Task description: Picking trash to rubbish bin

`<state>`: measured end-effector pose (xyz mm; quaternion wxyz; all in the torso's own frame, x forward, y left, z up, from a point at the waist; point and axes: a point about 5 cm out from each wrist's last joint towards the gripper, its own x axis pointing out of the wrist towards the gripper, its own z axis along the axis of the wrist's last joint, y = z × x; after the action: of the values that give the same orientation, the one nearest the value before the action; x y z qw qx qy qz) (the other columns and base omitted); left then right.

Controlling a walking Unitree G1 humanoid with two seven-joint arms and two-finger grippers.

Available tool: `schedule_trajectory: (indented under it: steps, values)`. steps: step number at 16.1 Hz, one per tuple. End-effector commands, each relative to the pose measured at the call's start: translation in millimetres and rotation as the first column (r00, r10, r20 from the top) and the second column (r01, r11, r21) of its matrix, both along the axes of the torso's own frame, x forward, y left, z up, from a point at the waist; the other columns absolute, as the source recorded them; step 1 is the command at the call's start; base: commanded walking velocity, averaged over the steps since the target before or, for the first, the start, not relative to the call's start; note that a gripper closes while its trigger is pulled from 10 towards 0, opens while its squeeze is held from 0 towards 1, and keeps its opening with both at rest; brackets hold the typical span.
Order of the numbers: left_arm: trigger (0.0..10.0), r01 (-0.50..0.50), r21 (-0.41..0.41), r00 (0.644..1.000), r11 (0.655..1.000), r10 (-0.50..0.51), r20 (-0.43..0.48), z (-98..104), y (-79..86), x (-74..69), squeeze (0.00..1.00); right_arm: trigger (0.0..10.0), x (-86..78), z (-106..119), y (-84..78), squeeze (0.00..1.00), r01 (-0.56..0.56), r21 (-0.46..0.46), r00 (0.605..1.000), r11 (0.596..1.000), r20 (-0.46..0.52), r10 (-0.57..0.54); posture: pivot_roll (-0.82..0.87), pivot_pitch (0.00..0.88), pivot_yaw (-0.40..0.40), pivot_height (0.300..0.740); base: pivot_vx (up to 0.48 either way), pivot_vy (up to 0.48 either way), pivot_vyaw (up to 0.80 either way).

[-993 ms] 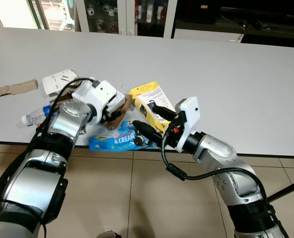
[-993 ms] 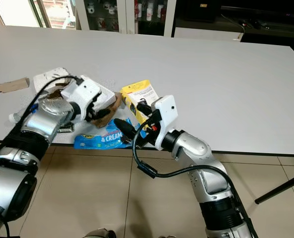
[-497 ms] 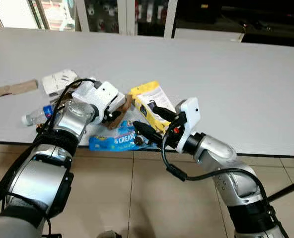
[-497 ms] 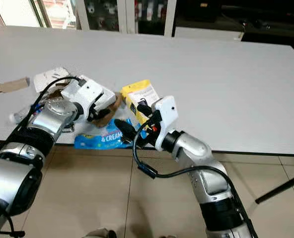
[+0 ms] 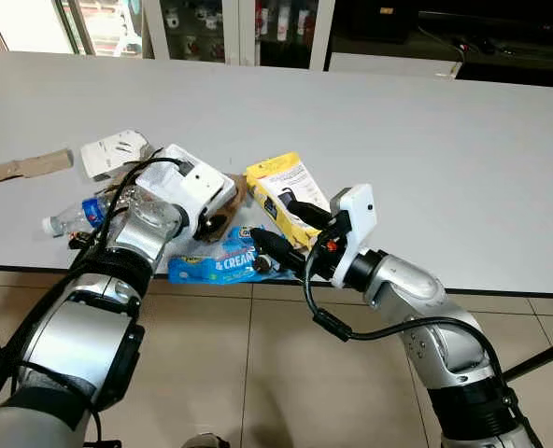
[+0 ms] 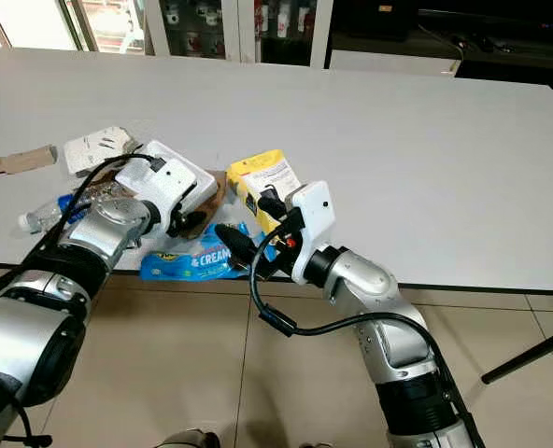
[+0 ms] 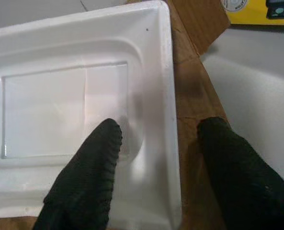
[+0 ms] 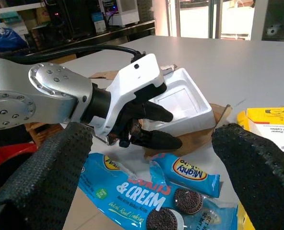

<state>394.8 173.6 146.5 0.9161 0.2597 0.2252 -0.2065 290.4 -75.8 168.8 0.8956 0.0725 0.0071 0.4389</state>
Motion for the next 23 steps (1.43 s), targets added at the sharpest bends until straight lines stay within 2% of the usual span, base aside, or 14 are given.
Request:
schedule_trajectory:
  steps: [1, 18, 19, 20, 23]
  values:
    - [0.0, 0.0, 0.007, 1.0, 1.0, 0.0, 0.008, 3.9, -2.4, 2.2, 0.0, 10.0, -1.9, 1.0, -2.1, 0.0, 0.008, 0.001, 1.0, 1.0, 0.011, -0.008, -0.04, 0.078, -0.022, 0.74, 0.0, 0.0, 0.0]
    - [0.0, 0.008, 0.004, 1.0, 1.0, -0.008, 0.013, 3.8, -6.0, 3.0, 0.0, 10.0, -1.0, 0.6, -2.5, 0.0, 0.009, -0.001, 1.0, 1.0, 0.012, -0.009, -0.04, 0.072, -0.02, 0.74, 0.0, 0.0, 0.0]
    - [10.0, -0.004, 0.003, 1.0, 1.0, 0.004, 0.03, 6.7, -5.9, 4.3, 0.0, 10.0, -1.0, 0.6, -2.6, 0.0, 0.01, -0.002, 1.0, 1.0, 0.012, -0.01, -0.04, 0.073, -0.02, 0.74, 0.0, 0.0, 0.0]
    - [10.0, -0.008, -0.001, 0.999, 1.0, 0.008, 0.043, 9.7, -6.3, 5.5, 0.0, 10.0, -1.0, 0.6, -2.6, 0.0, 0.01, -0.002, 1.0, 1.0, 0.012, -0.01, -0.04, 0.073, -0.021, 0.74, 0.0, 0.0, 0.0]
    - [10.0, -0.02, -0.041, 0.99, 0.999, 0.025, 0.138, 36.5, -10.8, 13.8, 0.0, 10.0, -0.1, 0.9, -2.2, 0.0, 0.011, -0.001, 1.0, 1.0, 0.014, -0.011, -0.04, 0.069, -0.018, 0.74, 0.0, 0.0, 0.0]
